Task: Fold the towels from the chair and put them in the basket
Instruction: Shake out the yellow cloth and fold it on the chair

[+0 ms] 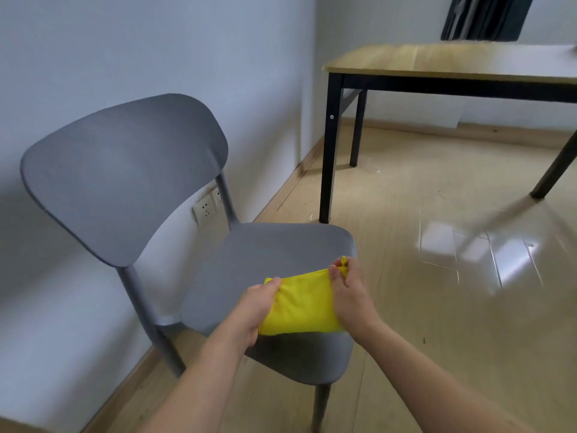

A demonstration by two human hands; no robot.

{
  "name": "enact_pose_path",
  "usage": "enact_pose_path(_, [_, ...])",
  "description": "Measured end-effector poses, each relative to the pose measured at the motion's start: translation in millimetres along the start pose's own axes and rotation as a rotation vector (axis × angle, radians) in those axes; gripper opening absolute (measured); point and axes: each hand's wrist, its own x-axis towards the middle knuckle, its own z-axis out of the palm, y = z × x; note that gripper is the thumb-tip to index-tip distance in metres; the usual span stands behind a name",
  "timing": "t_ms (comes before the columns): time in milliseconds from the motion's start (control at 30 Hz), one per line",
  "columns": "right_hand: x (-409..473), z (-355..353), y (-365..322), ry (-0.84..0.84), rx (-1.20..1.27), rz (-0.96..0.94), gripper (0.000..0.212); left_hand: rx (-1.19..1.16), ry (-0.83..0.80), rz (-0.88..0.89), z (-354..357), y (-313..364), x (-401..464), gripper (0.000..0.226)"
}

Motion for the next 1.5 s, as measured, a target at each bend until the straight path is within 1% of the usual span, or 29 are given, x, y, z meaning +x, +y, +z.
enact_pose_path(67, [-3.8, -7.0, -12.8, -0.011, 0.042, 0.114, 0.023, 0.086, 0.068, 0.157, 3.7, 12.1, -18.3, 0.026])
enact_pose_path(133, [-8.1, -16.9, -30.3, -0.06, 0.128, 0.358, 0.045, 0.237, 0.176, 0.351, 4.7, 27.3, -41.1, 0.021])
enact_pose_path(167, [-11.5, -22.8, -39.8, -0.112, 0.193, 0.487, 0.054, 0.295, 0.215, 0.446, 4.3, 34.4, -52.2, 0.019])
enact_pose_path(200, [-15.8, -28.9, -49.6, -0.164, 0.245, 0.574, 0.06, 0.311, 0.23, 0.538, 4.1, 41.3, -64.9, 0.015])
enact_pose_path(267, [-23.4, -38.1, -64.3, -0.215, 0.221, 0.588, 0.065, 0.311, 0.221, 0.673, 2.6, 51.4, -82.8, 0.009])
enact_pose_path(300, [-25.0, -40.8, -68.6, -0.19, 0.188, 0.535, 0.068, 0.305, 0.22, 0.707, 1.3, 56.4, -90.8, 0.009])
enact_pose_path(333, [-26.5, -43.3, -74.1, -0.147, 0.138, 0.456, 0.068, 0.285, 0.21, 0.709, 0.2, 61.5, -97.8, 0.01])
enact_pose_path(367, [-27.1, -45.0, -78.4, -0.104, 0.075, 0.363, 0.065, 0.246, 0.194, 0.671, -0.7, 65.4, -100.6, 0.011])
enact_pose_path(433, [-31.4, -50.8, -91.9, -0.023, -0.067, 0.18, 0.059, 0.118, 0.126, 0.487, -2.8, 73.6, -103.9, 0.012])
enact_pose_path(500, [-37.8, -57.2, -104.0, 0.008, -0.135, 0.045, 0.051, 0.013, 0.045, 0.269, -5.5, 79.5, -106.0, 0.017])
enact_pose_path(533, [-40.4, -59.6, -109.2, 0.016, -0.149, 0.0, 0.047, -0.006, -0.001, 0.195, -6.6, 82.5, -106.2, 0.022])
enact_pose_path(633, [-37.1, -62.7, -118.9, 0.03, -0.188, -0.071, 0.042, -0.012, -0.07, 0.101, -5.9, 92.7, -103.5, 0.036])
enact_pose_path(733, [-16.9, -60.4, -117.0, 0.009, -0.214, -0.051, 0.043, -0.013, -0.085, 0.063, 2.1, 101.1, -84.7, 0.043])
enact_pose_path(800, [4.8, -57.4, -110.7, 0.006, -0.255, -0.02, 0.043, 0.063, 0.001, 0.134, 12.2, 106.0, -66.0, 0.04])
enact_pose_path(900, [48.9, -48.7, -96.4, -0.026, -0.338, 0.056, 0.048, 0.261, 0.292, 0.404, 28.9, 115.4, -31.5, 0.028])
enact_pose_path(933, [66.0, -45.7, -89.0, -0.038, -0.365, 0.086, 0.051, 0.314, 0.346, 0.481, 35.4, 119.0, -18.9, 0.027])
enact_pose_path(1033, [116.4, -39.5, -71.4, -0.042, -0.438, 0.162, 0.057, 0.436, 0.403, 0.616, 54.5, 130.9, 24.1, 0.028])
enact_pose_path(1100, [143.3, -39.5, -71.2, -0.04, -0.447, 0.199, 0.059, 0.476, 0.41, 0.638, 64.8, 144.2, 43.8, 0.025])
enact_pose_path(1167, [160.3, -45.5, -87.9, -0.034, -0.44, 0.225, 0.058, 0.489, 0.411, 0.647, 71.3, 165.3, 49.6, 0.024])
enact_pose_path(1233, [172.5, -59.0, -121.6, -0.028, -0.427, 0.246, 0.057, 0.514, 0.401, 0.648, 74.2, 200.2, 42.3, 0.023])
enact_pose_path(1300, [179.9, -80.0, -170.2, -0.021, -0.416, 0.261, 0.057, 0.533, 0.38, 0.644, 75.7, 248.8, 22.8, 0.024])
enact_pose_path(1400, [181.4, -119.4, -264.9, 0.007, -0.353, 0.266, 0.054, 0.526, 0.332, 0.692, 74.2, 335.1, -28.3, 0.025])
enact_pose_path(1500, [172.7, -161.6, -365.1, 0.052, -0.329, 0.239, 0.046, 0.504, 0.334, 0.73, 71.4, 419.5, -93.2, 0.028])
